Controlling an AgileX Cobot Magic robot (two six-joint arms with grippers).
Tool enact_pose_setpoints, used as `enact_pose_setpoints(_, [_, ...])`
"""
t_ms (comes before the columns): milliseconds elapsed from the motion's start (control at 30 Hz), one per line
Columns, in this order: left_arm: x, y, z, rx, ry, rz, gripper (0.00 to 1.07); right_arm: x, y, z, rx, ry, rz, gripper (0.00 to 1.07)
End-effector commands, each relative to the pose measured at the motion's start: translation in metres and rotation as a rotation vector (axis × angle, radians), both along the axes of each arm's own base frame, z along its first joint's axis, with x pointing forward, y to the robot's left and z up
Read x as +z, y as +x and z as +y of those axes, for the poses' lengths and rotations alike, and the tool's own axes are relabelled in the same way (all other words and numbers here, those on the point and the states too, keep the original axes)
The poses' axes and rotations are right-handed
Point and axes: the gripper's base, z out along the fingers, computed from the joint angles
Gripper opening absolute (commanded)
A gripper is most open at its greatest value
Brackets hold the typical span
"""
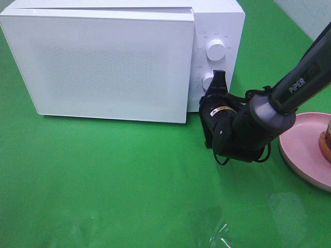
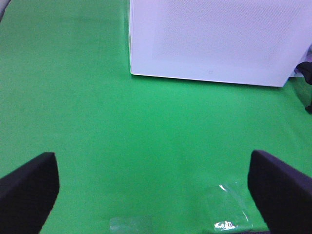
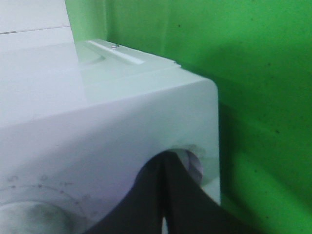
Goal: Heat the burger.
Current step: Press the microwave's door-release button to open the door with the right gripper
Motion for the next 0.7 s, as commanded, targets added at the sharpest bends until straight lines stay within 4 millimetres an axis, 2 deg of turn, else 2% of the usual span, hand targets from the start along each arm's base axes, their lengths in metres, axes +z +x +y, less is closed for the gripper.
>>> enact_pose_setpoints(33, [-0.0004, -0.0003, -0.0008, -0.004, -0.007, -0.001, 0.98, 0.0376, 0.0298, -0.0112, -0.092, 0.01, -0.307, 0.0])
enact_pose_setpoints(433, [-0.0004, -0.0003, -0.0008, -0.004, -0.007, -0.001, 0.98, 0.0322, 0.0323, -0.0091, -0.066, -0.01, -0.222, 0.0])
enact_pose_setpoints(700, [-0.0004, -0.0003, -0.0008, -0.004, -0.007, -0.001, 0.98, 0.0367, 0.0317, -0.0068, -0.032, -0.035, -0.162, 0.0])
